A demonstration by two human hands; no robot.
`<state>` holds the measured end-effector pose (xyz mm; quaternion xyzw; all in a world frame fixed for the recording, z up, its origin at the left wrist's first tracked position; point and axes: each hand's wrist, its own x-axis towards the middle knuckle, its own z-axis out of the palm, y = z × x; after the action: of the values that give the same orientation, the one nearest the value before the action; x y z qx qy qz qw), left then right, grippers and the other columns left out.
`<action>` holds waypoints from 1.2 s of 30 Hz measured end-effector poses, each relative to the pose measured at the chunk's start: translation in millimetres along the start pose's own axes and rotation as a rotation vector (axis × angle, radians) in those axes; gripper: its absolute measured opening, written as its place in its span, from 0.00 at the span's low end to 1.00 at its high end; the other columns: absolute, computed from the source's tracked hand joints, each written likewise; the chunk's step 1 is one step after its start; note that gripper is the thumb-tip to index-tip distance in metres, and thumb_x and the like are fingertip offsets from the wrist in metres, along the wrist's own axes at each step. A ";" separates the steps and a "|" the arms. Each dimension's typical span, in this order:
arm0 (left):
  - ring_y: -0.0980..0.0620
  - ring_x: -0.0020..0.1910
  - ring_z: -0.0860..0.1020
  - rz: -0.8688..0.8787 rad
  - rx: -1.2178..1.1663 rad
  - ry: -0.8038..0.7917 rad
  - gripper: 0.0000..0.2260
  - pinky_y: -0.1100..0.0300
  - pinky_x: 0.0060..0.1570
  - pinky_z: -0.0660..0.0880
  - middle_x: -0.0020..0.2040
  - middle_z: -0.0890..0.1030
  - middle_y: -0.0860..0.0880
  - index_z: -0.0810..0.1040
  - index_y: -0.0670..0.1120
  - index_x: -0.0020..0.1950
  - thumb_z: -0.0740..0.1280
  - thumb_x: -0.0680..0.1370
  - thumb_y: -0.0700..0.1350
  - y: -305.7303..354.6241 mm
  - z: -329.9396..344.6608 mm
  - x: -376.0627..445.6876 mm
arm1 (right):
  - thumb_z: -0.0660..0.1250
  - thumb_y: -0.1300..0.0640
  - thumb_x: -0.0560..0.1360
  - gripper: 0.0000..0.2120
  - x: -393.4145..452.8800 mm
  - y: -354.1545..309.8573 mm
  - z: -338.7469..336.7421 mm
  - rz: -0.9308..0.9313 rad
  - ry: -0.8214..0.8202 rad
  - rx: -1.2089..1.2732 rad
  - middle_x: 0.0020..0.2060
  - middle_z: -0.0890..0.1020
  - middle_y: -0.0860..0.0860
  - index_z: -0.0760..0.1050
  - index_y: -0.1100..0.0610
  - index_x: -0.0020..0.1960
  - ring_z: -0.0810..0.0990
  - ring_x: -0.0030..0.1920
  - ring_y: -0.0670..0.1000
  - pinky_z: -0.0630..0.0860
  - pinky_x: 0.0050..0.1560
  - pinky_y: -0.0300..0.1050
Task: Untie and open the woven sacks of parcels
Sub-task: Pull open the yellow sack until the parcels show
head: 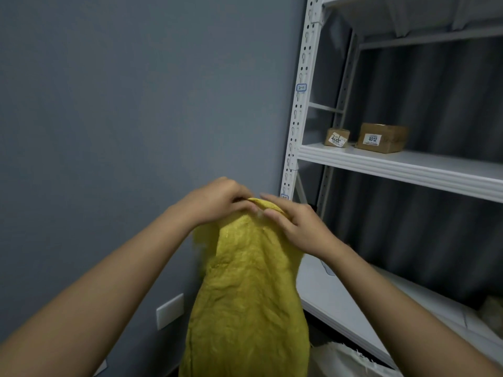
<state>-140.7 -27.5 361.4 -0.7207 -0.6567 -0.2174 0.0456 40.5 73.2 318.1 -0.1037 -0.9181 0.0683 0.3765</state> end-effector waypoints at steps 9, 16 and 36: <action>0.58 0.36 0.74 -0.006 -0.359 0.079 0.09 0.59 0.39 0.72 0.40 0.83 0.44 0.84 0.43 0.47 0.67 0.78 0.47 0.7 14.3 -1.1 | 0.66 0.51 0.77 0.14 -0.1 2.7 7.9 0.168 0.108 0.308 0.53 0.83 0.48 0.79 0.53 0.61 0.79 0.52 0.38 0.74 0.55 0.33; 0.58 0.50 0.77 -0.200 -0.298 -0.159 0.16 0.64 0.52 0.72 0.50 0.80 0.55 0.78 0.52 0.55 0.59 0.79 0.60 -4.1 4.1 -0.6 | 0.68 0.57 0.76 0.08 -4.4 6.5 7.4 -0.135 0.266 -0.126 0.39 0.83 0.53 0.82 0.60 0.50 0.81 0.40 0.52 0.77 0.43 0.47; 0.59 0.40 0.75 -0.021 -0.342 0.016 0.06 0.61 0.44 0.72 0.42 0.81 0.50 0.81 0.46 0.50 0.70 0.76 0.46 -11.5 24.1 0.0 | 0.63 0.57 0.74 0.07 -7.8 0.2 16.8 -0.138 0.211 -0.169 0.41 0.79 0.53 0.76 0.60 0.44 0.78 0.40 0.52 0.76 0.39 0.46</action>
<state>-145.7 -17.6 337.2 -0.7092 -0.6173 -0.3322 -0.0746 34.0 70.7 300.9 -0.0783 -0.8808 -0.0464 0.4646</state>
